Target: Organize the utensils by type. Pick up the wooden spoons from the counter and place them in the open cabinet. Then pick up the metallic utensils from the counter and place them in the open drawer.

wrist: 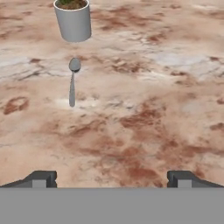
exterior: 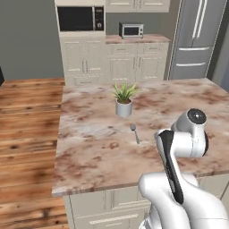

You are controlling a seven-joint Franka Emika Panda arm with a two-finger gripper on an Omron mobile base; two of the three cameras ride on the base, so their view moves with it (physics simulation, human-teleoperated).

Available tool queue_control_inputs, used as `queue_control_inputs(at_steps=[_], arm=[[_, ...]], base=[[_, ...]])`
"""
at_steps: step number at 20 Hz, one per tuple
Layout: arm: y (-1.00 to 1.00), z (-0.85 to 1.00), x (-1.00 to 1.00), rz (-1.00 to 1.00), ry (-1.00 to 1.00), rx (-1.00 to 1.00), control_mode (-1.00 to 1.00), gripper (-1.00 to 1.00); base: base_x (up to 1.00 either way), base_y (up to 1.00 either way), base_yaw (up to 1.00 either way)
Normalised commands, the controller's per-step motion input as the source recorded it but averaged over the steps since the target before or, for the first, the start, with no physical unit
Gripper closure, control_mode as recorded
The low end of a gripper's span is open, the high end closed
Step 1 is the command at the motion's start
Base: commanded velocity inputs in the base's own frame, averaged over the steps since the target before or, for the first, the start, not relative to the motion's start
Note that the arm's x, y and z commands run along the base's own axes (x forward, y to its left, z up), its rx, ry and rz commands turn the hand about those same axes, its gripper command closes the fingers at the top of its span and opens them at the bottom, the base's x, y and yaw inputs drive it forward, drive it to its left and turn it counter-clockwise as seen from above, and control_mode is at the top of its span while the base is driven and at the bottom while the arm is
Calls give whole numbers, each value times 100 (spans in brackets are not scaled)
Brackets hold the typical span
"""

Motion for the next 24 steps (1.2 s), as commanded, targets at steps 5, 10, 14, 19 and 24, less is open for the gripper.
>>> queue_control_inputs(at_steps=[5, 10, 14, 19, 24], arm=[[2, -6, 76, 0, 0, 0, -100, -100], [17, -19, 93, 0, 0, -2, -100, -100], [20, -19, 100, 0, 0, 0, -100, -100], [48, -23, 70, 0, 4, 3, -100, -100], [43, -24, 51, 0, 6, 4, -100, -100]], base=[[0, 0, 0], [0, 0, 0], [0, 0, 0], [0, 0, 0], [0, 0, 0]])
